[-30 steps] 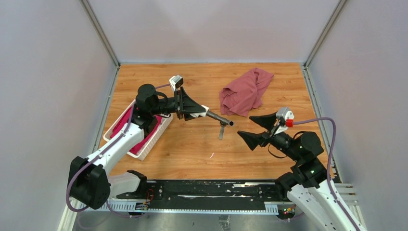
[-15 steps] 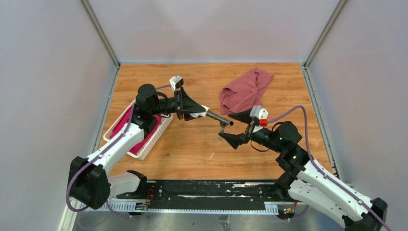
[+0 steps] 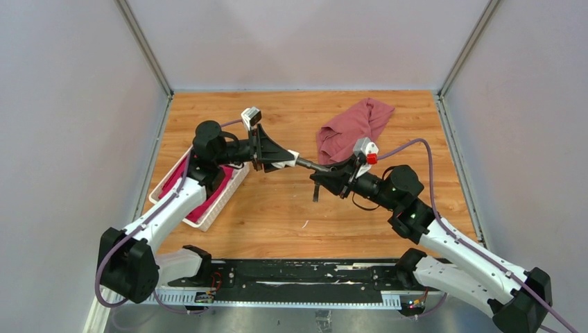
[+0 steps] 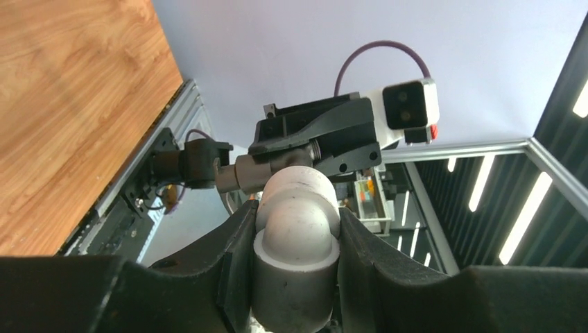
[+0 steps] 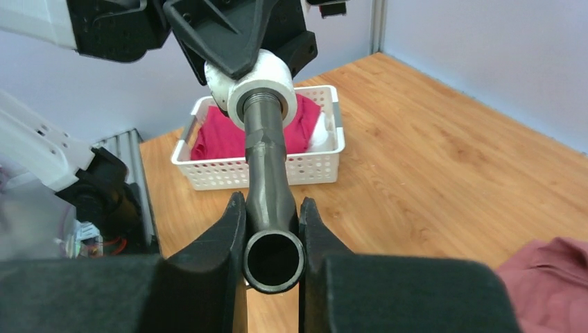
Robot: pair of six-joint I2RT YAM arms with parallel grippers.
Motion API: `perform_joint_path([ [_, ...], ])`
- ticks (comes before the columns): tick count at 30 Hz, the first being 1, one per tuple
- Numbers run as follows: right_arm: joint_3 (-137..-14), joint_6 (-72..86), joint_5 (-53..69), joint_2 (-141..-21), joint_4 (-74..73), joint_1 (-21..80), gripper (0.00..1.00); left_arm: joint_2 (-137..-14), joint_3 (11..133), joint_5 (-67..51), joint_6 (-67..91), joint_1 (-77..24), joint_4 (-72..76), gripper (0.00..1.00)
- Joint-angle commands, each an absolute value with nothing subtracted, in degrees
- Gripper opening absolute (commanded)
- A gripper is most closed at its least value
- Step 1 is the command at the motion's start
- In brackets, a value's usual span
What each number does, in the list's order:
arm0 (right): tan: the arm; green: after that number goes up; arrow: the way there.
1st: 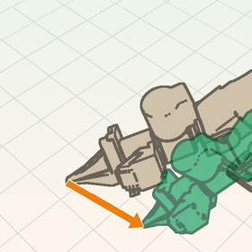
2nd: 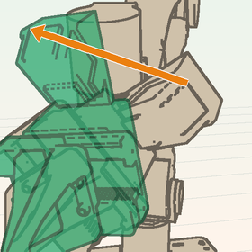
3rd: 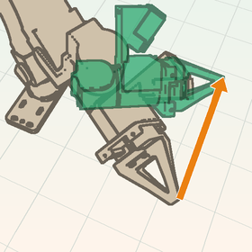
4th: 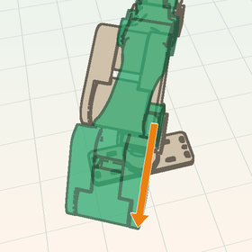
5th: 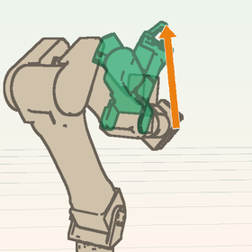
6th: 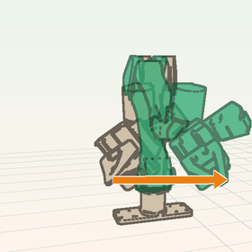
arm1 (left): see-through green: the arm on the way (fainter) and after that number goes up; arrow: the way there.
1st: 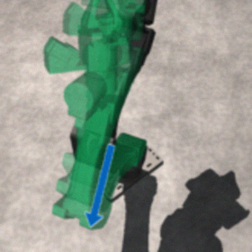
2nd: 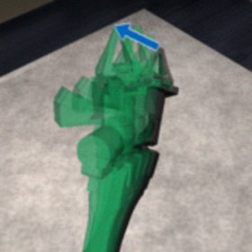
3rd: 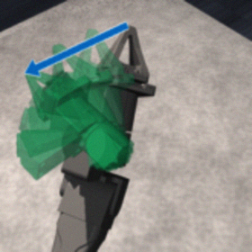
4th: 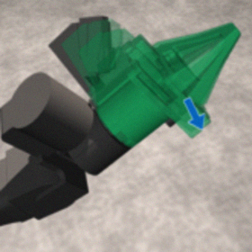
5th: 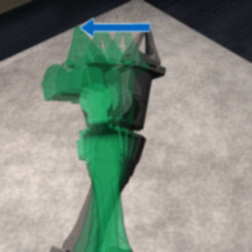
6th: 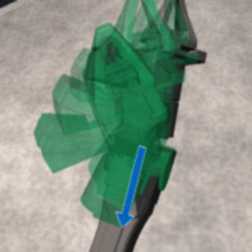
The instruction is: Install the water faucets
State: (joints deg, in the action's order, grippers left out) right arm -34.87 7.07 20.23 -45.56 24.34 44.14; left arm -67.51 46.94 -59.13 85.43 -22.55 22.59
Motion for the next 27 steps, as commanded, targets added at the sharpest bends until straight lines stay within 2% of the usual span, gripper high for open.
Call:
perform_joint_path([
  [1, -39.4, 16.2, 18.9, -46.2, 21.4, 44.7, 0.00, -64.6, 47.9, -62.3, 77.5, -22.9, 24.3, 0.00],
  [10, -42.1, 42.6, 24.1, -45.1, 17.9, 44.6, 0.00, -56.3, 48.2, -65.6, 55.9, -23.5, 25.8, 0.00],
  [15, -45.8, 55.6, 29.6, -47.0, 15.5, 44.1, 0.00, -53.2, 47.0, -67.3, 49.2, -23.5, 25.8, 0.00],
  [20, -46.7, 73.9, 41.6, -53.8, 16.3, 38.8, 0.00, -54.3, 44.2, -67.8, 45.9, -23.5, 25.8, 0.00],
  [22, -44.8, 81.3, 47.1, -57.8, 21.0, 37.4, 0.00, -55.1, 43.1, -67.8, 45.0, -23.5, 25.8, 0.00],
  [27, -34.8, 104.0, 50.2, -67.8, 50.2, 37.3, 0.00, -57.2, 41.6, -67.7, 44.4, -23.5, 25.9, 0.00],
])
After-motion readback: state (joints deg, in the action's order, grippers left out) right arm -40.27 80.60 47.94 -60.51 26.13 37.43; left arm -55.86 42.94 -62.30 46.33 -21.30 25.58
